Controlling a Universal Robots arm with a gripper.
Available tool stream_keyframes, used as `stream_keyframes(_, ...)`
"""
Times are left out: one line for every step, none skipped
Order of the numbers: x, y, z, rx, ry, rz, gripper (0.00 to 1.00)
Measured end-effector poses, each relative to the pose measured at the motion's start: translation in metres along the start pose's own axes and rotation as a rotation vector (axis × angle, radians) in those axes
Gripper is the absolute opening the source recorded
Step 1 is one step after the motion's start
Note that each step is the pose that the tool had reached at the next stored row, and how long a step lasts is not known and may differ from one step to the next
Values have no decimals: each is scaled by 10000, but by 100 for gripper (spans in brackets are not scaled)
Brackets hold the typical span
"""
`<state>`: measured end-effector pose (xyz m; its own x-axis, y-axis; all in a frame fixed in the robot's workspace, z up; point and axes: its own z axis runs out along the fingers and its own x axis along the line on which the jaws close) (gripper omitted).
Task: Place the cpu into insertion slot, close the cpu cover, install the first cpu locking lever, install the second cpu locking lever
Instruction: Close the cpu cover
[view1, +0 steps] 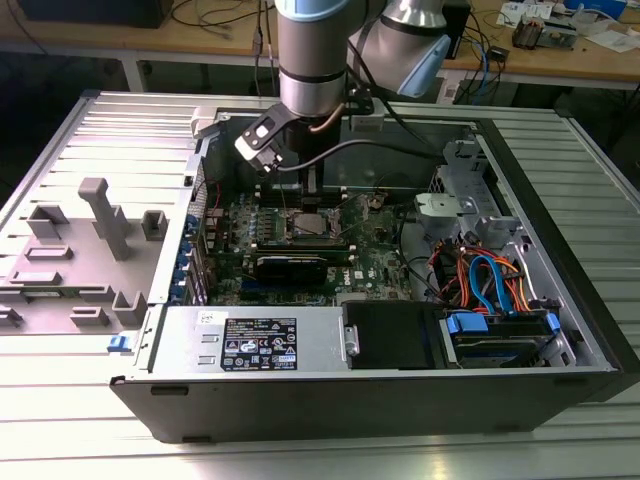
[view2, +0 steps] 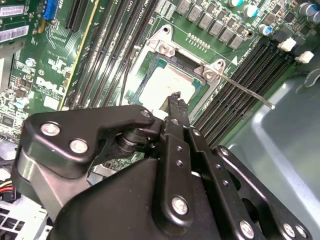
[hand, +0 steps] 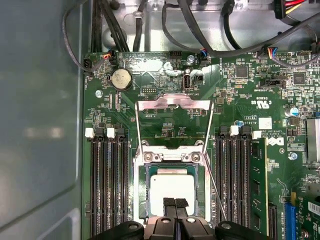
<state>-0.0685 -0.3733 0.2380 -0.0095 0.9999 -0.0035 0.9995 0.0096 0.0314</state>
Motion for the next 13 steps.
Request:
stream_keyframes(0, 5, -7, 46, -1, -46, 11)
stream_keyframes(0, 6, -17, 53, 0, -46, 11)
stream_keyframes(0, 6, -30, 55, 1, -45, 11)
stream_keyframes(0, 8, -67, 59, -5, -47, 11)
stream_keyframes(0, 9, -109, 60, -5, -47, 11)
stream_keyframes(0, 11, -154, 59, -4, -47, 11)
stream_keyframes(0, 11, -178, 59, -5, -47, 11)
stream_keyframes(0, 11, -186, 59, -5, -47, 11)
stream_keyframes(0, 12, -200, 59, -5, -47, 11)
stream_keyframes(0, 12, -215, 59, -5, -47, 11)
stream_keyframes(-1, 13, -227, 59, -5, -48, 11)
stream_keyframes(-1, 13, -240, 60, -7, -47, 11)
stream_keyframes(-1, 14, -266, 60, -6, -47, 11)
